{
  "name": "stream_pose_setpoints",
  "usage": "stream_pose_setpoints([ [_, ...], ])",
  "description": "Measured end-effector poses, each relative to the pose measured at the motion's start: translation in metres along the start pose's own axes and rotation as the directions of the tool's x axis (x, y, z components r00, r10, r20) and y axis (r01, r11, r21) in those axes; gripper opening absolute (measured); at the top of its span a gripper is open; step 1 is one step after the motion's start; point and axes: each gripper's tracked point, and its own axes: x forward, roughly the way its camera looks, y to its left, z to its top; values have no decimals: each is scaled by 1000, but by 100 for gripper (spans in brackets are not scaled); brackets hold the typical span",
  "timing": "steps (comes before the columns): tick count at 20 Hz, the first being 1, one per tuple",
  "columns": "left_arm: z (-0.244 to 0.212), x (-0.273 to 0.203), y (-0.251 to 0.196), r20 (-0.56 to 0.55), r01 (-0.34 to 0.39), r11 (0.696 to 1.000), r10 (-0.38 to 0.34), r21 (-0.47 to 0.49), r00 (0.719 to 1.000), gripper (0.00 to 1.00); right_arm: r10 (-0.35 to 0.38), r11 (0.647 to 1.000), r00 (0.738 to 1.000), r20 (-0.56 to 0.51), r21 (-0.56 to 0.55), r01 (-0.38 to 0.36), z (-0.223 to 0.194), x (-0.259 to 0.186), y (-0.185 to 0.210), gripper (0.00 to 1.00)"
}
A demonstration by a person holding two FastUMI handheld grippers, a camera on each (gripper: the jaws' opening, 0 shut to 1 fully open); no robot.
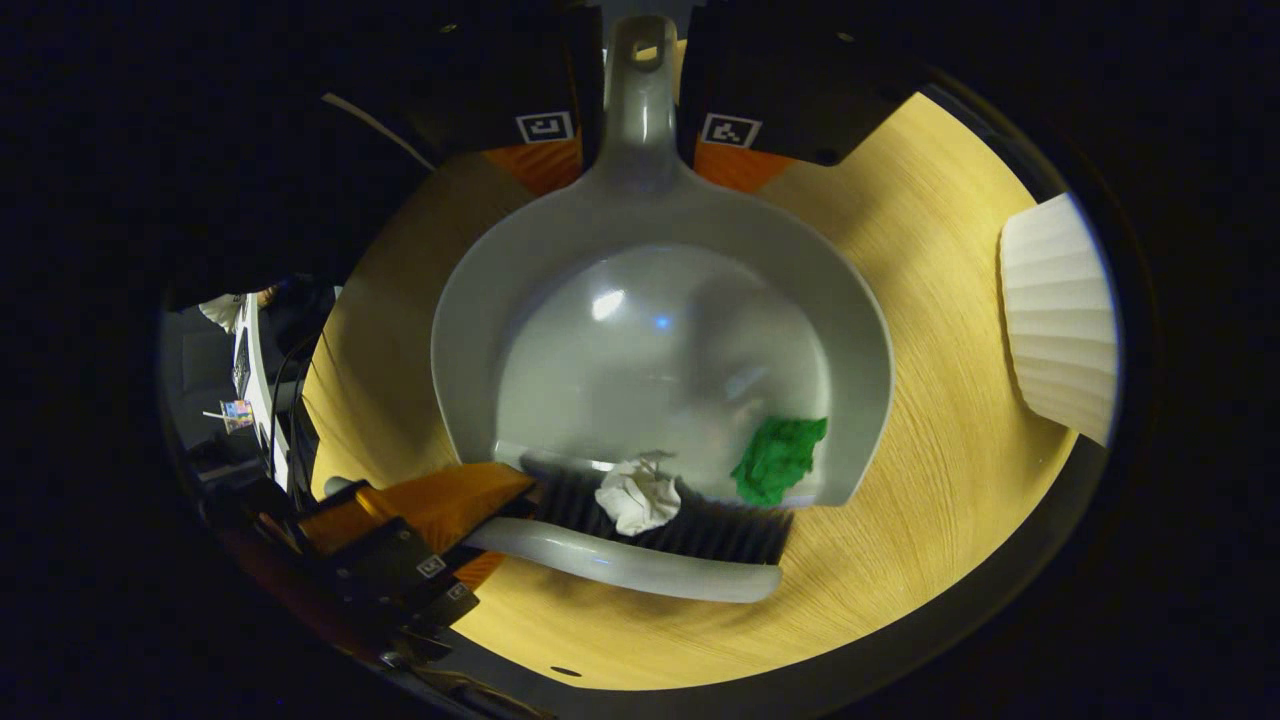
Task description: Pick up the small broom and dustpan from the desktop, sweep the trash into the dustpan with the broom, and then empty the trash into the garbage bin.
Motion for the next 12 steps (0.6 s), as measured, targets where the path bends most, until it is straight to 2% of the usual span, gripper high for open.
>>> stream_pose_setpoints([
  [4,1,4,-7,41,12,998,-10,-66,999,32,19,999,1000,-23,-45,-20,3,6,-3,16],
  [7,5,5,-10,78,25,994,-16,-111,997,32,23,1000,1000,19,-3,-23,12,-5,-8,16],
  [12,2,7,-12,120,37,976,-11,-214,993,32,-95,987,992,87,134,83,12,-27,-60,16],
])
